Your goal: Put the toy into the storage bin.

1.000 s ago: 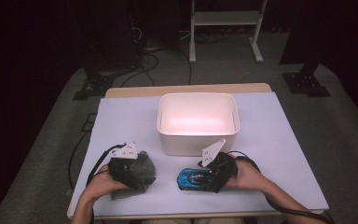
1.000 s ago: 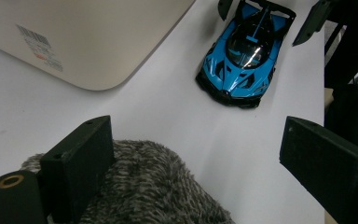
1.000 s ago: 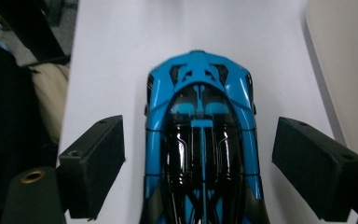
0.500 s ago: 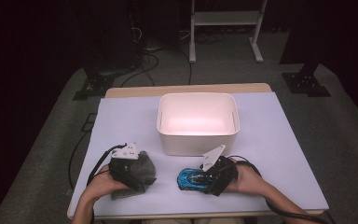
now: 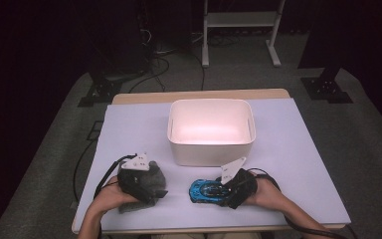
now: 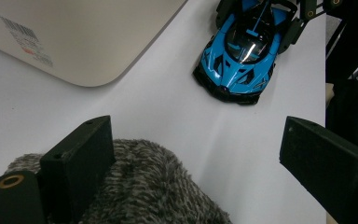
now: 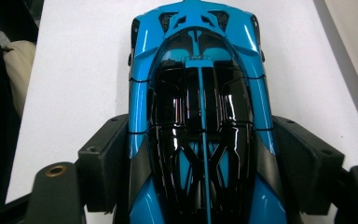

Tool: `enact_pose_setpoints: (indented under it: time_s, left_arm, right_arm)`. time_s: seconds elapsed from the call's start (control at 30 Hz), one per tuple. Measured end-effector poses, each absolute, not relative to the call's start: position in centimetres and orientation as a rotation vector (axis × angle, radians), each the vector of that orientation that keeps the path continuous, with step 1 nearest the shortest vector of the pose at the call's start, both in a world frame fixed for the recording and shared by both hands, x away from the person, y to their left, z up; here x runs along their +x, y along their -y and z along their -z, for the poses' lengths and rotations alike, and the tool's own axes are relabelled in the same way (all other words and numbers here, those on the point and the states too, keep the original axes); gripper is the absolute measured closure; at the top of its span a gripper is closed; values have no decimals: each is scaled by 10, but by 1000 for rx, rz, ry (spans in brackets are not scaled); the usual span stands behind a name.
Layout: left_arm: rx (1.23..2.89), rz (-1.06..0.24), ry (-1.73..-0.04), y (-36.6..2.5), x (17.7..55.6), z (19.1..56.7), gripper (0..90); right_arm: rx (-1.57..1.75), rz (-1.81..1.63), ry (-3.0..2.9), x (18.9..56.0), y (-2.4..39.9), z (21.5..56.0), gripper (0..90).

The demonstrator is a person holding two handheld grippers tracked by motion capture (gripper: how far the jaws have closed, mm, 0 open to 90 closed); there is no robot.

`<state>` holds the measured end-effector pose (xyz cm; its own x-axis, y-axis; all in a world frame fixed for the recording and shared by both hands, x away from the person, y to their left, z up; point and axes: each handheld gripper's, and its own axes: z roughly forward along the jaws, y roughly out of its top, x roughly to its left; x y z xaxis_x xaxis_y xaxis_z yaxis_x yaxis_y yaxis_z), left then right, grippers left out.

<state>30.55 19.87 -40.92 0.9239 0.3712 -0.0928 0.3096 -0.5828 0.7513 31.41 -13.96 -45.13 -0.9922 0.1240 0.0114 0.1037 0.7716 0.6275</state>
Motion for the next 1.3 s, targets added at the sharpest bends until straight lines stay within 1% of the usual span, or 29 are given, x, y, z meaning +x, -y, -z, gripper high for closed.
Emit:
enact_pose_setpoints:
  time_s: [0.47, 0.77, 0.93, 1.3]
  left_arm:
    - [2225, -94, -491, -202, 306, 409, 91]
    - [2224, -100, -489, -203, 306, 408, 91]
    - [2215, -103, -501, -205, 306, 408, 91]
    - [2203, -110, -512, -210, 306, 407, 91]
  right_arm:
    - [245, -1106, -2948, 320, 143, 451, 251]
    - [234, -1147, -2935, 318, 143, 439, 251]
    - [213, -1165, -2930, 317, 141, 428, 251]
    - [150, -1178, -2915, 315, 141, 391, 251]
